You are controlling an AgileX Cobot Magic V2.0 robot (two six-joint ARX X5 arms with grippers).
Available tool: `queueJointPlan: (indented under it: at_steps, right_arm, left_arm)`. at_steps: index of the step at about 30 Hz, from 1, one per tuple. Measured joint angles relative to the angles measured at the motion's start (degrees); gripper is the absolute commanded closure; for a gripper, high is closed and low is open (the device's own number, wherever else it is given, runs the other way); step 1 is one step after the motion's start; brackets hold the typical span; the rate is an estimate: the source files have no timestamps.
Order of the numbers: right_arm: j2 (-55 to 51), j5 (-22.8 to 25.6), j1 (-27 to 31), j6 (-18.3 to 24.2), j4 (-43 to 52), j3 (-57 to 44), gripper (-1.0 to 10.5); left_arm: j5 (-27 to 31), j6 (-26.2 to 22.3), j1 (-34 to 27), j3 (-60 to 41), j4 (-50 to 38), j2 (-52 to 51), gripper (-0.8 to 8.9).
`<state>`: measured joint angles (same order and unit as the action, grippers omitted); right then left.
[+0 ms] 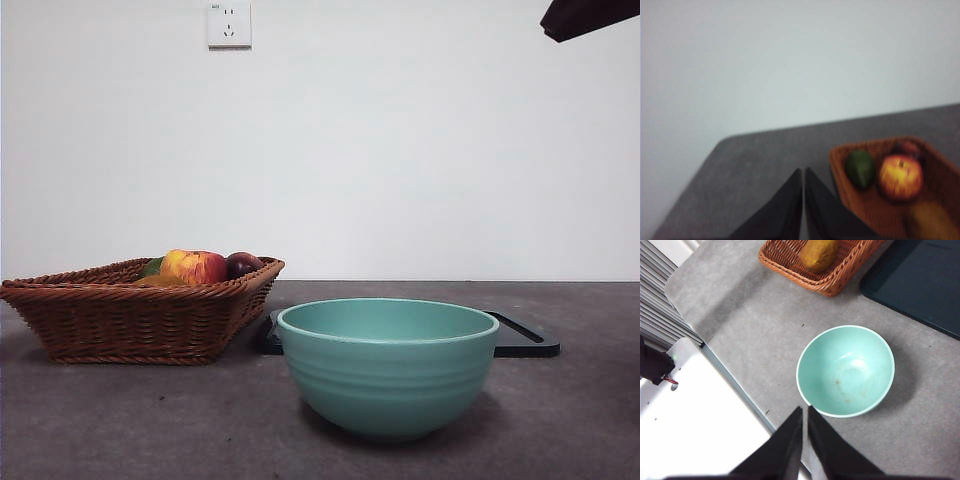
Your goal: Pick up the wifruite, put it on the bowl, pick up the plate, put it on desk
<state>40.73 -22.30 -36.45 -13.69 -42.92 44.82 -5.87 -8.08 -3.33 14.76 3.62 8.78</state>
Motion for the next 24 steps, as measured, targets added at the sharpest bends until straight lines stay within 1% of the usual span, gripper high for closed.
queueJointPlan:
  at_steps: [7, 15, 24]
  right_arm:
    - [0.00, 0.00, 0.00, 0.00, 0.02, 0.00, 9.4]
    - [0.00, 0.00, 0.00, 0.02, 0.02, 0.00, 9.4]
    - [0.00, 0.00, 0.00, 0.02, 0.02, 0.00, 9.4]
  left_arm:
    - [1.64, 0.00, -1.38, -7.65, 0.59, -5.35, 8.06]
    - [1.79, 0.04, -1.90, -11.91, 0.52, -8.50, 8.06]
    - [1.88, 0.28, -1.90, -12.90, 5.33, -8.48, 8.06]
